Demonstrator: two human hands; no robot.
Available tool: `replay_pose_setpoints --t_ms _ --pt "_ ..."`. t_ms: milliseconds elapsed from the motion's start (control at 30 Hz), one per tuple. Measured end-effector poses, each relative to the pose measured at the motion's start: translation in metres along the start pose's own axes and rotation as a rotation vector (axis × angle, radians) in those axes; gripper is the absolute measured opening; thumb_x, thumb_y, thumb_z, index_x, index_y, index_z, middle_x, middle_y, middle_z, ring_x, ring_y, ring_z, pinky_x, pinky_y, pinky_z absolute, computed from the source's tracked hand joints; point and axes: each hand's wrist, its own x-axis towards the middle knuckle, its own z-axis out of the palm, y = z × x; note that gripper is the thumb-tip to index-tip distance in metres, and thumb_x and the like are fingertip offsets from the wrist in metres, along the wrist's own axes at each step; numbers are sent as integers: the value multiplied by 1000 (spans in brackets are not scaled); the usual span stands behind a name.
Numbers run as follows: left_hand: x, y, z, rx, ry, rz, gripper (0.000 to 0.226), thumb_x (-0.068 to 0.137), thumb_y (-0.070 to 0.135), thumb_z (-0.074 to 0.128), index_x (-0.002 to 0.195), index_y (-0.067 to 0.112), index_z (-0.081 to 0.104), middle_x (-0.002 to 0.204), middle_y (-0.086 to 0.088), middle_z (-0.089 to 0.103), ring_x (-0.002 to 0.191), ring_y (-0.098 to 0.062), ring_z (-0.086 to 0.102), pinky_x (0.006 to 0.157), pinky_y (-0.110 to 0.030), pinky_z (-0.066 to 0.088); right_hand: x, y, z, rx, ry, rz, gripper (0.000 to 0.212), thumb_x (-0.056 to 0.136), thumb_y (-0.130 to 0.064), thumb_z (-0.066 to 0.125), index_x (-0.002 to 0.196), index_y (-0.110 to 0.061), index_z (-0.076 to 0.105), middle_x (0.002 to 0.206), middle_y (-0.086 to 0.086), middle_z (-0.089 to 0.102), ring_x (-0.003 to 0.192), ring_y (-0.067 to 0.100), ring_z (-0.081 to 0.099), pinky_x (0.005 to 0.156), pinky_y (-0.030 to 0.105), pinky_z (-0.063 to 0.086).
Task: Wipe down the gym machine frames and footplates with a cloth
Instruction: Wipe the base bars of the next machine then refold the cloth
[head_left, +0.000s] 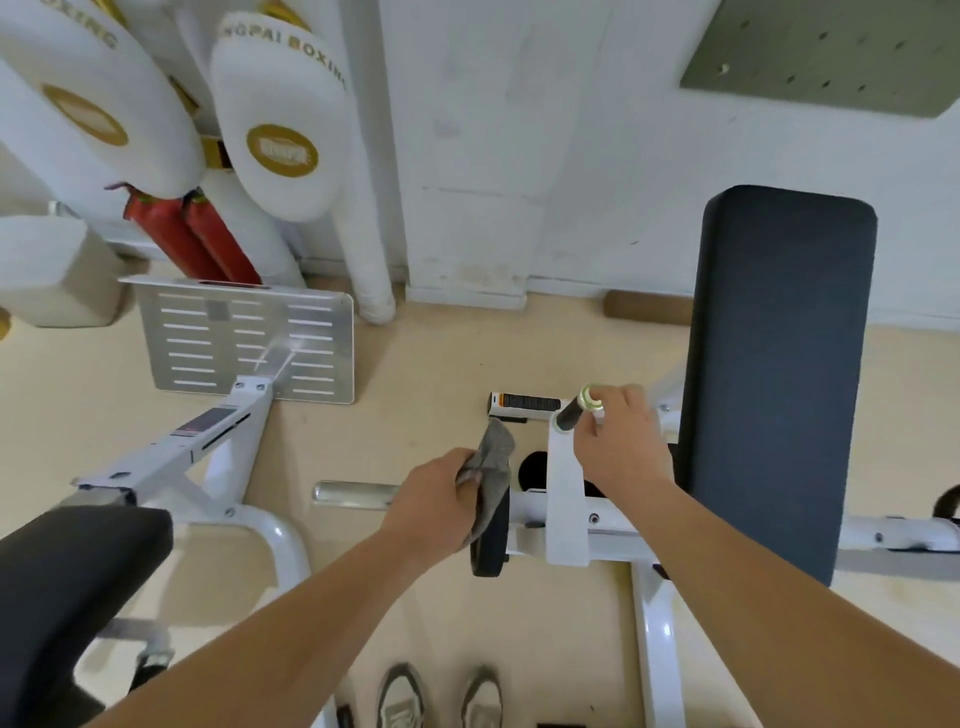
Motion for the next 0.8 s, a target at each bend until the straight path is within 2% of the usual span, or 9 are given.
replay_pose_setpoints --t_ms 100,200,267,333,433,500,600,667,800 --pt "4 17 -7 -37 59 -20 17 103 34 54 119 29 56 100 6 70 91 -16 67 84 -36 56 21 9 -3 -90 -86 -43 38 99 -20 46 135 -14 54 136 4 49 124 26 48 101 41 46" --pt "5 34 -18 -82 154 -51 22 94 39 67 106 31 51 93 10 67 85 -12 66 77 -34 56 26 3 -5 -20 -214 -89 32 103 -27 43 128 -16 59 123 0 57 117 24 57 95 38 50" --pt "4 45 -26 -142 208 -44 23 90 34 73 100 30 54 90 9 66 75 -7 64 65 -28 57 17 -14 -13 180 -264 -65 30 106 -35 45 122 -20 66 115 -2 66 110 21 62 93 33 51" --pt "-1 59 -35 -269 239 -41 18 90 25 73 101 29 59 92 4 66 74 -5 65 51 -20 53 2 -37 -23 516 -393 71 34 106 -44 47 101 -19 69 93 -3 69 94 24 65 83 31 53" --pt "-8 73 -44 -310 225 13 27 92 21 71 111 38 62 108 17 64 94 7 62 76 -24 60 0 -63 -40 955 -568 332 50 100 -60 52 105 -15 75 98 -1 79 96 19 75 86 35 61" --pt "-10 80 -52 -335 217 52 39 91 18 71 111 49 59 111 27 59 101 6 61 81 -34 61 5 -68 -42 1019 -551 255 40 99 -53 59 104 -18 77 98 -1 79 96 17 75 84 31 60" --pt "-2 83 -70 -411 271 70 44 85 9 75 109 43 62 113 27 55 100 -2 64 61 -41 62 18 -78 -42 840 -433 82 16 101 -26 63 98 -23 79 92 -9 77 92 10 71 76 19 53" --pt "9 83 -85 -490 273 29 46 81 5 78 109 38 63 116 21 54 101 -1 63 51 -36 61 28 -87 -43 785 -348 108 19 102 -22 60 98 -27 78 93 -11 77 93 5 70 81 23 54" --pt "43 79 -125 -568 192 -22 69 76 6 88 129 37 55 130 20 49 105 4 60 70 -19 59 52 -112 -42 820 -306 132 20 107 -27 52 110 -31 72 98 -11 79 96 8 72 90 31 57"
